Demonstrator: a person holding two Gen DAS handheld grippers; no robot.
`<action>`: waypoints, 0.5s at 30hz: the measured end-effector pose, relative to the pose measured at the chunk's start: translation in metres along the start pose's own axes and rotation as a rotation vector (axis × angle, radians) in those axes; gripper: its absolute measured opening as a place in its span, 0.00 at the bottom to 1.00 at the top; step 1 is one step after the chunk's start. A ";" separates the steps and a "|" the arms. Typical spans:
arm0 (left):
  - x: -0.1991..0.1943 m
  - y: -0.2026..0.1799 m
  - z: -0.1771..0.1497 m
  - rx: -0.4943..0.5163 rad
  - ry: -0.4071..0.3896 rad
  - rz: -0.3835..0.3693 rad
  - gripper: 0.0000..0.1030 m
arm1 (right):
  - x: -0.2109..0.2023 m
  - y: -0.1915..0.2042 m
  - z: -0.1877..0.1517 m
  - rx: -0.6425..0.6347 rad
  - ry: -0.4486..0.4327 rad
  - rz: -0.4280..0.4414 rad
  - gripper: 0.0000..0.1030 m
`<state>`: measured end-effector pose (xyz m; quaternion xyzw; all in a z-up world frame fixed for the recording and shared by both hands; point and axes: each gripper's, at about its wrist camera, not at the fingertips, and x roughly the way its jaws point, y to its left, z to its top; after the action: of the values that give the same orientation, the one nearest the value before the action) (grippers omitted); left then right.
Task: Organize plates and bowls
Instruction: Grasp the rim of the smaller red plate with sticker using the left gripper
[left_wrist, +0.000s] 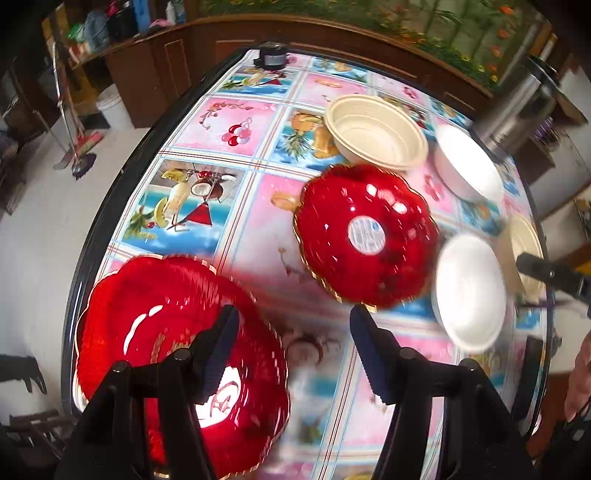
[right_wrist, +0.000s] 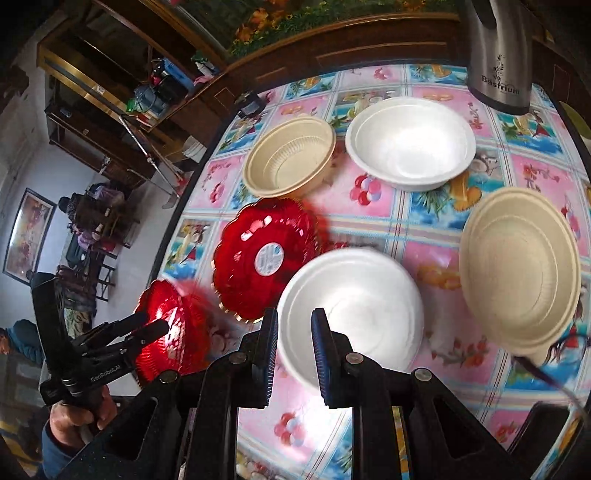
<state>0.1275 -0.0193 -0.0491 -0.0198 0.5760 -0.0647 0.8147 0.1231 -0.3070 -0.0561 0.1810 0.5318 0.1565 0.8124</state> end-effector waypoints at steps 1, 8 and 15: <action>0.003 0.000 0.004 -0.004 0.006 -0.003 0.67 | 0.004 -0.001 0.005 -0.003 0.006 -0.010 0.20; 0.028 0.001 0.036 -0.037 0.045 -0.005 0.74 | 0.030 -0.007 0.037 -0.024 0.020 -0.042 0.43; 0.058 0.005 0.061 -0.070 0.091 0.003 0.74 | 0.063 -0.010 0.056 -0.032 0.066 -0.042 0.43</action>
<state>0.2038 -0.0245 -0.0832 -0.0445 0.6142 -0.0440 0.7867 0.1992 -0.2945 -0.0907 0.1516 0.5595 0.1540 0.8001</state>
